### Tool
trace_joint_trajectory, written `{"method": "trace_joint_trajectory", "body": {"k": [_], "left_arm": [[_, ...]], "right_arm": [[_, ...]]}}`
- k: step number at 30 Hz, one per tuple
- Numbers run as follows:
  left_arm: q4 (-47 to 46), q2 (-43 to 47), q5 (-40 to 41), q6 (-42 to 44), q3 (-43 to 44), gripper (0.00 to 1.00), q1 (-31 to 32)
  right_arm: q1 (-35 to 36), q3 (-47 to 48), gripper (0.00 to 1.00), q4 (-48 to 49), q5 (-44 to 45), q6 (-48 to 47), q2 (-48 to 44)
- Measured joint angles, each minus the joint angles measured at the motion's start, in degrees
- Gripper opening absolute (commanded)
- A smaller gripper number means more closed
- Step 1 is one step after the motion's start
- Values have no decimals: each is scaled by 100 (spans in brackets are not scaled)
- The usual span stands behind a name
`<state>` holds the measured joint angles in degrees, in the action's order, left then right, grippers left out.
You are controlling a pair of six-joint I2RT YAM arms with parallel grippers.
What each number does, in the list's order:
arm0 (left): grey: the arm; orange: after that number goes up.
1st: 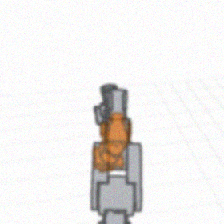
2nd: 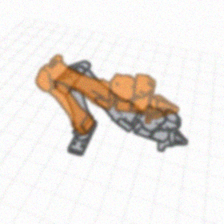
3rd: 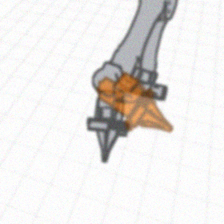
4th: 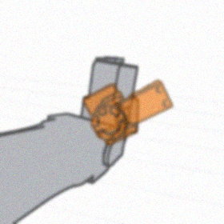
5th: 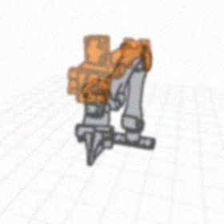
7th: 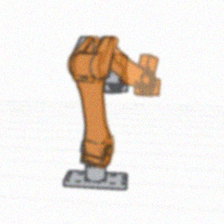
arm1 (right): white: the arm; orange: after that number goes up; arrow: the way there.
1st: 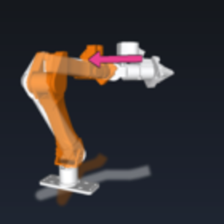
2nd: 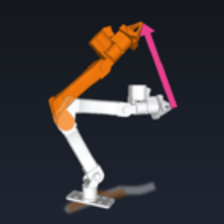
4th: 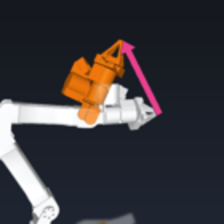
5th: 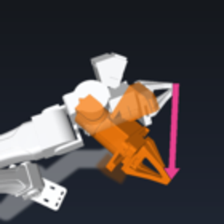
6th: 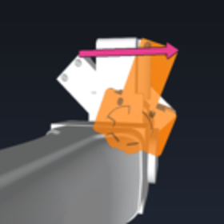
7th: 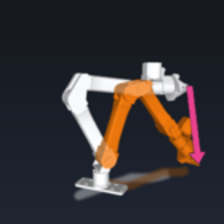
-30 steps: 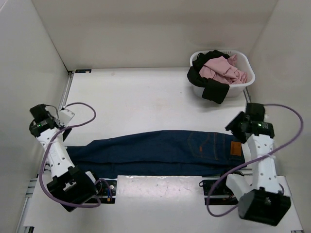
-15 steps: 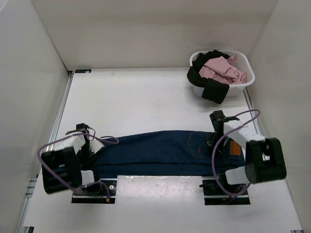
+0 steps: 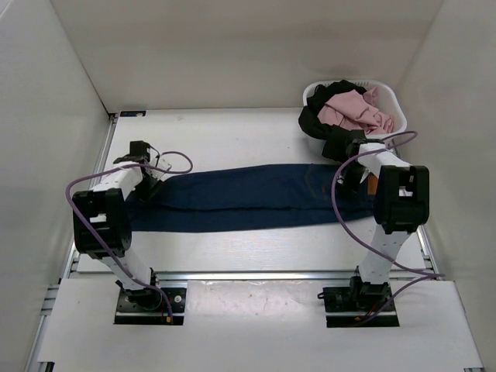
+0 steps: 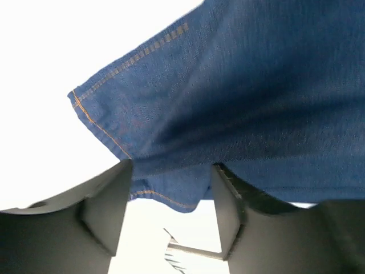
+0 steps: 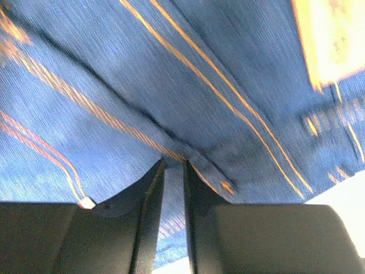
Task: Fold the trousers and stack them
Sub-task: Fold the trousers
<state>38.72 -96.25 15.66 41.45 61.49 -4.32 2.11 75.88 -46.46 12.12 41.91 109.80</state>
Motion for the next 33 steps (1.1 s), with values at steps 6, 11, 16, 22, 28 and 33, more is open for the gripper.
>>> {"method": "trace_joint_trajectory", "body": {"k": [6,11,16,22,28,33], "left_arm": [[667,125,-236,2,170,87,-153],[1078,334,-302,444,343,90,-883],[1163,-24,-396,787,769,89,-1998],[1123,-713,-627,1067,1010,87,-2551],[1226,-975,-1108,1123,1027,75,-2575],[1443,-1145,-1558,1010,1226,71,-2590]], "right_arm": [[-22,-70,47,160,-236,-317,-293],[-66,-584,54,-13,-433,-492,-1416],[-597,-868,55,-76,-551,-525,-2221],[-1246,-1008,55,-144,-649,-658,-2146],[-1523,-1010,55,-149,-710,-761,-1915],[-1768,-1010,55,-131,-739,-774,-1777]]}}
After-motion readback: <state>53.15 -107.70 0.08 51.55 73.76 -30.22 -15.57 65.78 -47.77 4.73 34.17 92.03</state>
